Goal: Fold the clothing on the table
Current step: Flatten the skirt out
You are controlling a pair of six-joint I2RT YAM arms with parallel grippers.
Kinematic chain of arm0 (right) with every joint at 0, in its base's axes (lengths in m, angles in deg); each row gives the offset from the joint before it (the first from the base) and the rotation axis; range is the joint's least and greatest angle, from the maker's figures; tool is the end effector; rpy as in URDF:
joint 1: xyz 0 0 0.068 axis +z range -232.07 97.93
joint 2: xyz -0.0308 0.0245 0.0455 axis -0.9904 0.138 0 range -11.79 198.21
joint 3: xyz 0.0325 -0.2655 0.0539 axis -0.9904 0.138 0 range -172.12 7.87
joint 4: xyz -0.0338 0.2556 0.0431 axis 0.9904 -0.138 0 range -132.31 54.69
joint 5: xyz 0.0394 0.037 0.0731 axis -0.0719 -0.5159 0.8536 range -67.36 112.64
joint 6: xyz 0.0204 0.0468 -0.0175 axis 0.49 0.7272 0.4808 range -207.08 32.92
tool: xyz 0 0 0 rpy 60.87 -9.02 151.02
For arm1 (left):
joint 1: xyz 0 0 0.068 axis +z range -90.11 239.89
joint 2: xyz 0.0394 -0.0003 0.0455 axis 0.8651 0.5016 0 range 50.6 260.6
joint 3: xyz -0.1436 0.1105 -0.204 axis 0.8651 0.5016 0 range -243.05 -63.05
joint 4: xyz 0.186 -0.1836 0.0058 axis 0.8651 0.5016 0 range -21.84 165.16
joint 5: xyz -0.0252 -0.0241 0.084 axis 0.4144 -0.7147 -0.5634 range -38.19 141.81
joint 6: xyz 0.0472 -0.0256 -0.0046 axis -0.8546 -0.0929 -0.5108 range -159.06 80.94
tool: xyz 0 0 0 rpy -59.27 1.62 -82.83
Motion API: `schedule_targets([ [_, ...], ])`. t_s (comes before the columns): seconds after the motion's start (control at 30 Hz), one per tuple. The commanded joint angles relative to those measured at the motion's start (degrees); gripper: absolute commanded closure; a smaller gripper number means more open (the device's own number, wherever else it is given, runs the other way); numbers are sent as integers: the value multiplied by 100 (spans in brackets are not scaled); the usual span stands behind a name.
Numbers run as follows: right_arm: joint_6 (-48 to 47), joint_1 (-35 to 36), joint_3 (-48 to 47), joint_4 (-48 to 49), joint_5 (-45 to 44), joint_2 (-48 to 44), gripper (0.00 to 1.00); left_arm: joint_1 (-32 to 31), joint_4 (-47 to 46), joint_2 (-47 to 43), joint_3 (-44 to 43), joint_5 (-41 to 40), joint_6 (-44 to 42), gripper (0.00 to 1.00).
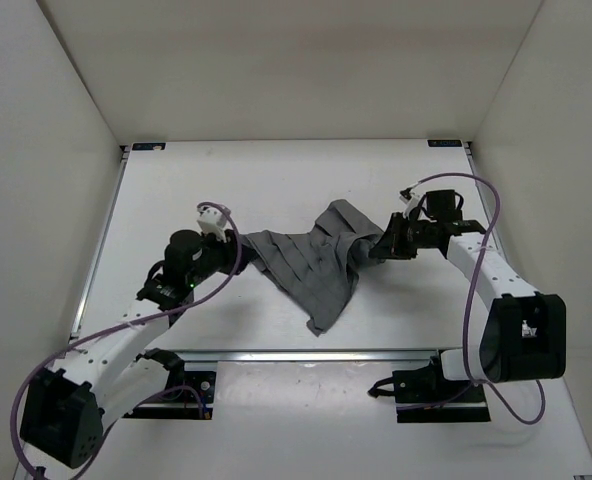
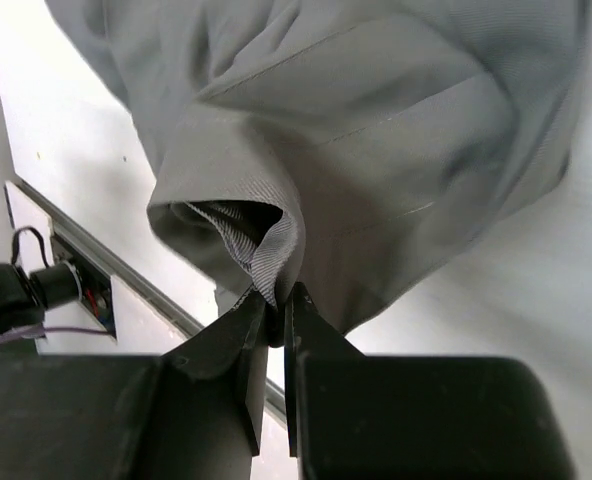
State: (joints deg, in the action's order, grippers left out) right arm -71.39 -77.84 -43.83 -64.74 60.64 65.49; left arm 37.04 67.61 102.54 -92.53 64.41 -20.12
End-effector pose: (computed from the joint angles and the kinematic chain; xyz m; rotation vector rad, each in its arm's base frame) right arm 0.2648 0.0414 0.2357 -0.0202 2.5003 0.9786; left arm 0.1883 -0.0877 0.2428 0.2176 1.9965 -0.6892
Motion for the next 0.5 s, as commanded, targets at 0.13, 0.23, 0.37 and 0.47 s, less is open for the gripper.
schedule_targets([
  [0.13, 277, -414, -349, 771, 505, 902, 100, -1150, -1140, 1037, 65, 657, -1260, 58],
  [0.23, 392, -414, -481, 1027, 638, 1140, 100, -1344, -1052, 1379, -102, 524, -1770, 47],
  [0.37, 628, -634, -1068, 1141, 911, 1868, 100, -1739, -1060, 1678, -339, 393, -2376, 32],
  [0.47, 699, -651, -1763, 1089, 1113, 2554, 100, -1977, -1122, 2125, -620, 568, -2719, 27],
])
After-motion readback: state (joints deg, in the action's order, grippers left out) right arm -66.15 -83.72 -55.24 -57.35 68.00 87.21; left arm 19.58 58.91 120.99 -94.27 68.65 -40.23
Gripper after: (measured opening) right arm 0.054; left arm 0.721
